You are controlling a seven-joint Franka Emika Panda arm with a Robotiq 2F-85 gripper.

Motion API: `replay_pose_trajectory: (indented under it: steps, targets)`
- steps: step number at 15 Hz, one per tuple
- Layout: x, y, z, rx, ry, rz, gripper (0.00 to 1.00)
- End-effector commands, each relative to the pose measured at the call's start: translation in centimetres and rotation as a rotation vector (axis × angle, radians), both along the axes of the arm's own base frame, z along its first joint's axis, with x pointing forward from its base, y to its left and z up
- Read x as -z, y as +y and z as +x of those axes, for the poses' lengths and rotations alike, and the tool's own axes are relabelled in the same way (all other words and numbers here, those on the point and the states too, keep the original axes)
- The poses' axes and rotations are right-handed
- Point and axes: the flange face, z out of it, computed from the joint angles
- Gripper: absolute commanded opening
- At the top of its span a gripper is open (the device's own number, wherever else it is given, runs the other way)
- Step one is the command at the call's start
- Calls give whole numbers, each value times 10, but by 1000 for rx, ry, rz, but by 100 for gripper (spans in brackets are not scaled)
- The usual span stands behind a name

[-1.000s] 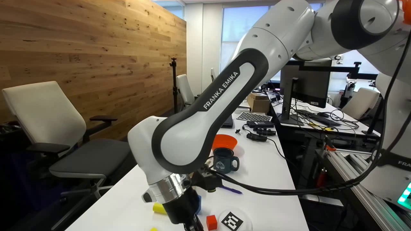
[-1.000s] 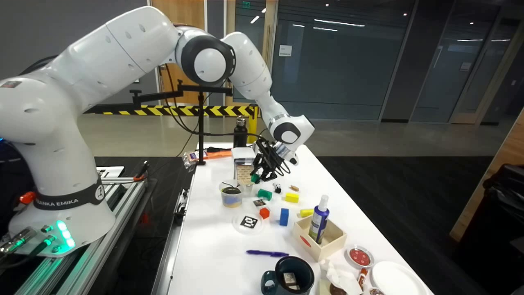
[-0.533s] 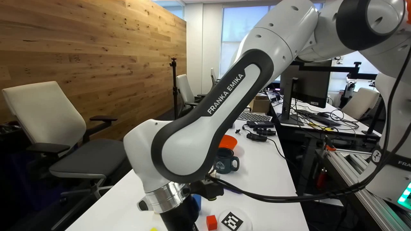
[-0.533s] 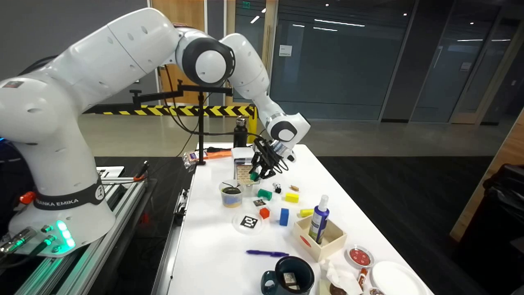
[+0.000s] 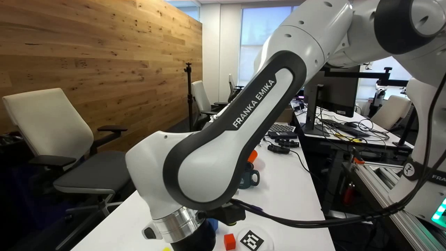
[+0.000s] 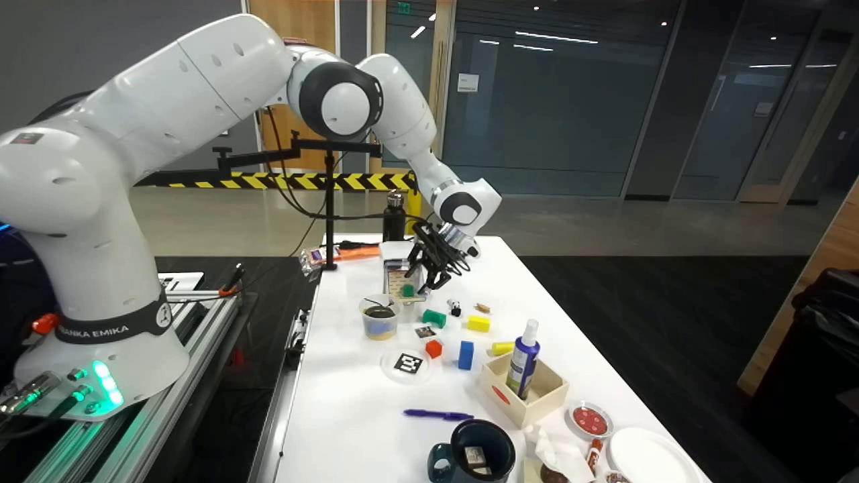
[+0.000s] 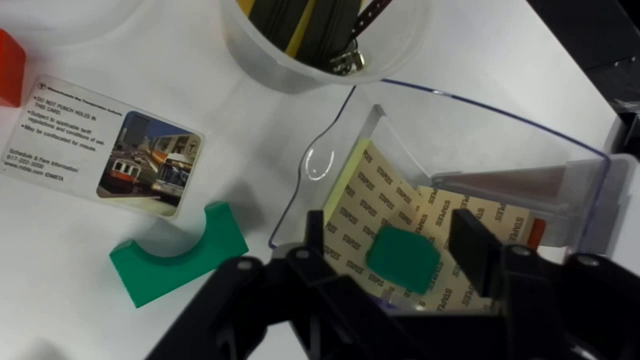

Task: Move the green cube to the white object, then close it

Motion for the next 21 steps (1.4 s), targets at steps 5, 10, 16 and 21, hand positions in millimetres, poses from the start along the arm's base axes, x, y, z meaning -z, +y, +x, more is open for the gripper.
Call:
replay_pose_trajectory:
  steps: [5,10,16,21]
  targets:
    - [1,-6,9,30,-33,-20,100]
    - [12,-34,18,108,-32,-27,100]
    - [32,-50,20,141,-3,-5,100]
    - [37,-46,17,142,46,89,100]
